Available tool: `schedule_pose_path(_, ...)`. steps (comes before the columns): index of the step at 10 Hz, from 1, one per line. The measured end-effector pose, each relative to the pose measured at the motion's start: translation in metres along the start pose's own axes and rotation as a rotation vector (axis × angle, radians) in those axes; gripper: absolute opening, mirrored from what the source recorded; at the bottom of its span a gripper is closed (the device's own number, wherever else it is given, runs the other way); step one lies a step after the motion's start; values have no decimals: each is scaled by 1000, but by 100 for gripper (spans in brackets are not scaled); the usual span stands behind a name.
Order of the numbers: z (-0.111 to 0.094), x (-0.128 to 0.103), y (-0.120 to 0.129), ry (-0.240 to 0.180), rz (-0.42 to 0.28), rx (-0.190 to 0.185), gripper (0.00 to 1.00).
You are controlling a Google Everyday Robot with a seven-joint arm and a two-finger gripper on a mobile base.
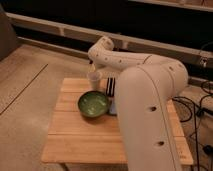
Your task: Pick up the ceramic cup
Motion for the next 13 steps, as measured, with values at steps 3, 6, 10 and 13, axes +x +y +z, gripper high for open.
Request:
schedule_pose_path(3, 19, 17, -10, 52, 26, -1, 65)
schedule_pose_path(6, 32, 37, -21, 105, 91, -4, 65)
schedule_pose_path(10, 55, 50, -20, 157, 132, -55, 65)
schedule_pose_path(13, 71, 45, -11, 172, 136, -107, 46)
